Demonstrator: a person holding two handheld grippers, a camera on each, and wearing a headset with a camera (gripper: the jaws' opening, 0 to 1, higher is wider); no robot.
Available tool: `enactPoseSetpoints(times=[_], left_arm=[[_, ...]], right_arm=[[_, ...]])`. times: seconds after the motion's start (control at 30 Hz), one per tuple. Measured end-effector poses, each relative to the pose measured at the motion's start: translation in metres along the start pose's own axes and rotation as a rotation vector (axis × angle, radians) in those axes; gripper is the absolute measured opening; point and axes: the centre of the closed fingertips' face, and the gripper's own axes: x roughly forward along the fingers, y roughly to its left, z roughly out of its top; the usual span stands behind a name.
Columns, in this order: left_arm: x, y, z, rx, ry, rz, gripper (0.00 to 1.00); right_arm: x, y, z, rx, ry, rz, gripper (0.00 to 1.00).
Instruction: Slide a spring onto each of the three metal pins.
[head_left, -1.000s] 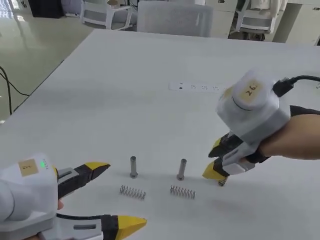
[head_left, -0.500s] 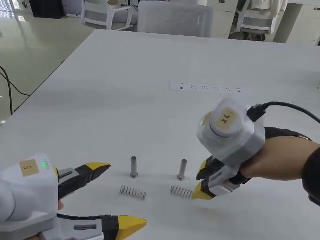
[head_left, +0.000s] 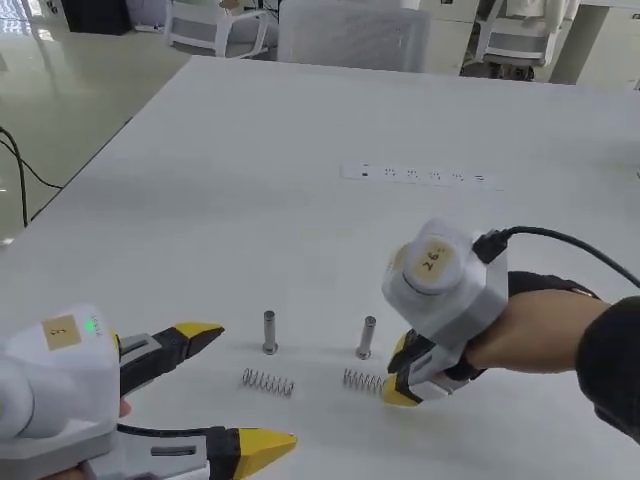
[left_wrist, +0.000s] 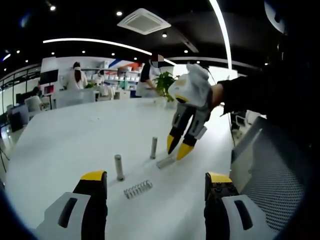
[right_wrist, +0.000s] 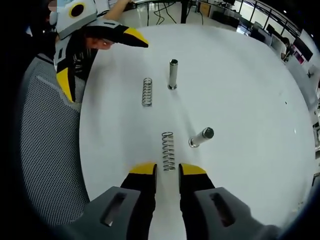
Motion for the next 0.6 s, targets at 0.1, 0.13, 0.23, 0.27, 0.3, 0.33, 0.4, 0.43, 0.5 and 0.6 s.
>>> enactPoseSetpoints(times=[0.1,0.13,0.23,0.27,0.3,0.33,0.4,0.43,0.5,0.6], left_arm=[[0.000,-0.001,0.000,0.002,0.002,-0.002,0.76],[0.000,-0.001,0.000,0.001,0.001,-0.004,0.76],[0.000,-0.002,0.000,0.002,0.001,-0.007,0.76],[0.000,-0.002,0.000,0.002,0.002,-0.009,0.76],[0.000,-0.003,0.000,0.002,0.002,-0.010,0.76],[0.000,-0.003,0.000,0.003,0.002,-0.010,0.75],[0.000,-0.003,0.000,0.001,0.002,-0.009,0.75],[0.000,-0.003,0.000,0.001,0.002,-0.010,0.75],[0.000,-0.003,0.000,0.001,0.001,-0.010,0.75],[0.001,-0.003,0.000,0.001,0.002,-0.011,0.75]], right_arm=[[0.003,0.000,-0.001,0.004,0.006,0.000,0.15],[0.004,0.000,-0.002,0.002,0.009,-0.002,0.14],[0.005,-0.002,-0.004,-0.002,0.020,-0.010,0.14],[0.005,-0.002,-0.005,0.000,0.020,-0.009,0.13],[0.005,-0.002,-0.005,0.004,0.017,-0.009,0.13],[0.006,-0.001,-0.005,0.007,0.019,-0.008,0.12],[0.007,-0.002,-0.007,0.009,0.024,-0.008,0.12],[0.008,-0.001,-0.008,0.009,0.029,-0.008,0.11],[0.010,-0.001,-0.010,0.004,0.037,-0.011,0.11],[0.013,-0.003,-0.009,0.005,0.032,-0.016,0.08]])
